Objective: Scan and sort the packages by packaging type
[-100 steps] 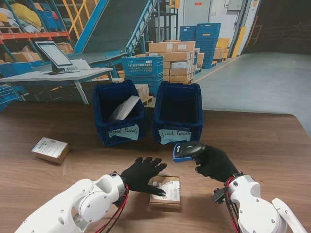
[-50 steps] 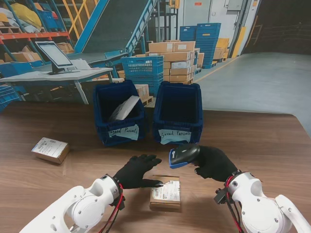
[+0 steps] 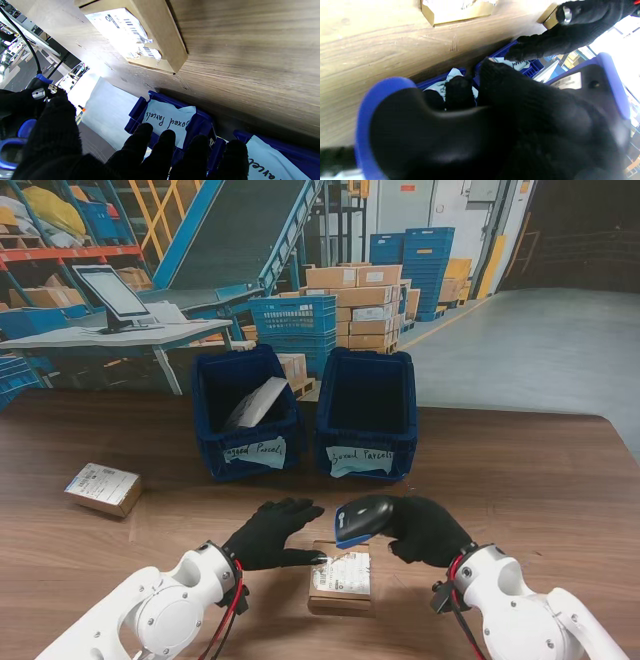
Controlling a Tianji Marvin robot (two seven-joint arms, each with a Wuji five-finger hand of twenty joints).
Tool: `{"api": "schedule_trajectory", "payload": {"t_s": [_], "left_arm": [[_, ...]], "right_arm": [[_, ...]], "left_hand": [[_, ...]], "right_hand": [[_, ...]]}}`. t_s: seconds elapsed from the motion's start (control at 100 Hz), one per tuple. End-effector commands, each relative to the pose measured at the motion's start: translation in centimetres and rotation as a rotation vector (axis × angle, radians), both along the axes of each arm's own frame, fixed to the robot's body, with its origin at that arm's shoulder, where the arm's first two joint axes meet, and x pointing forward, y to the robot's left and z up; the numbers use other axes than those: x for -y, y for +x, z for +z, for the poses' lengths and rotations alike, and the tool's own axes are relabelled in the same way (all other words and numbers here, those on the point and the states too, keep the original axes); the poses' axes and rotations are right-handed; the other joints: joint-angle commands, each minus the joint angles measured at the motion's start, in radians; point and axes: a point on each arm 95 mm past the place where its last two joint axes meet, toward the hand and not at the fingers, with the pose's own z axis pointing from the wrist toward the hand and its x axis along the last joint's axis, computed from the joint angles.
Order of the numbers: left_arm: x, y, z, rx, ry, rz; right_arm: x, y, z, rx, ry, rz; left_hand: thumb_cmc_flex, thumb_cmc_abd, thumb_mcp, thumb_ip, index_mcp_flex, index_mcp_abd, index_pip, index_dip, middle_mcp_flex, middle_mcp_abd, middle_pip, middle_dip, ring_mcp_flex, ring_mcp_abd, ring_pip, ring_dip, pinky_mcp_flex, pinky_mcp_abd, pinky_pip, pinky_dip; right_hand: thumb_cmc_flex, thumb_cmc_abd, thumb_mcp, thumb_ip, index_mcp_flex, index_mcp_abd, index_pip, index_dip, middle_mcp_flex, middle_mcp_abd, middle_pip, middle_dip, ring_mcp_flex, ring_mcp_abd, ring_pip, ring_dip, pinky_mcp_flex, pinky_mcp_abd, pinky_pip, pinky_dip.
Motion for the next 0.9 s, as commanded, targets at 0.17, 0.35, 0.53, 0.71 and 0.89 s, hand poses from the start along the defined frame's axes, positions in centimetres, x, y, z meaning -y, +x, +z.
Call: {"api": "schedule_trajectory", "payload": {"t_s": [0.17,0.35,0.53,0.71,0.89], "left_arm": [[-0.2,-0.4,0.0,-0.016,0.004,-0.012],[-0.3,-0.4,0.0,-0.016,0.001,-0.011],[-0.4,-0.5,0.0,-0.016,-0.002,-0.012],[-0.4,-0.5,0.0,-0.013,-0.002,-0.013],[-0.4,-0.5,0.0,-0.010,-0.003,-0.014]], "right_arm": [[-0.8,-0.6,-1.9,-0.035,-0.017,0.039],[-1.3,-0.7,-3.2,-0.036,-0.055,0.051],[-1.5,-0.9,-4.4,-0.045,-0.084,0.064],[-1.7,-0.9,-5.3,-0.048,-0.110,0.067],[-2.0,-0.8,-6.0,-0.045,-0.129,0.073]], "left_hand": [[0.033,0.011,0.019,0.039,0.015,-0.026,0.007,0.015,0.000,-0.010,-0.002,0.012,0.007,-0.004,0.007,0.007,-0.003,0.002,0.013,-0.002],[0.031,0.010,0.019,0.039,0.015,-0.027,0.007,0.016,0.002,-0.010,-0.002,0.012,0.008,-0.004,0.008,0.007,-0.005,0.003,0.013,-0.003],[0.030,0.009,0.018,0.039,0.014,-0.027,0.007,0.016,0.000,-0.010,-0.002,0.012,0.007,-0.005,0.007,0.007,-0.004,0.002,0.014,-0.004],[0.030,0.009,0.019,0.039,0.014,-0.027,0.007,0.017,0.000,-0.010,-0.002,0.012,0.006,-0.004,0.007,0.007,-0.004,0.003,0.014,-0.004],[0.028,0.008,0.019,0.038,0.012,-0.027,0.006,0.017,-0.001,-0.011,-0.003,0.011,0.006,-0.005,0.006,0.007,-0.005,0.002,0.013,-0.005]], "right_hand": [[0.089,0.048,0.093,0.011,0.077,-0.046,0.023,0.031,0.013,0.006,-0.004,0.007,0.014,0.012,0.005,0.019,0.014,-0.002,0.022,0.020],[0.088,0.048,0.094,0.011,0.077,-0.046,0.022,0.032,0.012,0.006,-0.004,0.006,0.015,0.012,0.006,0.018,0.016,-0.003,0.023,0.020],[0.088,0.048,0.094,0.010,0.077,-0.046,0.022,0.032,0.012,0.006,-0.003,0.006,0.016,0.010,0.007,0.018,0.017,-0.002,0.023,0.019],[0.087,0.047,0.095,0.011,0.076,-0.046,0.022,0.032,0.014,0.007,-0.002,0.005,0.016,0.012,0.007,0.017,0.020,-0.001,0.025,0.019],[0.087,0.047,0.096,0.011,0.076,-0.046,0.022,0.033,0.013,0.006,-0.001,0.005,0.017,0.011,0.008,0.016,0.021,-0.002,0.024,0.018]]}}
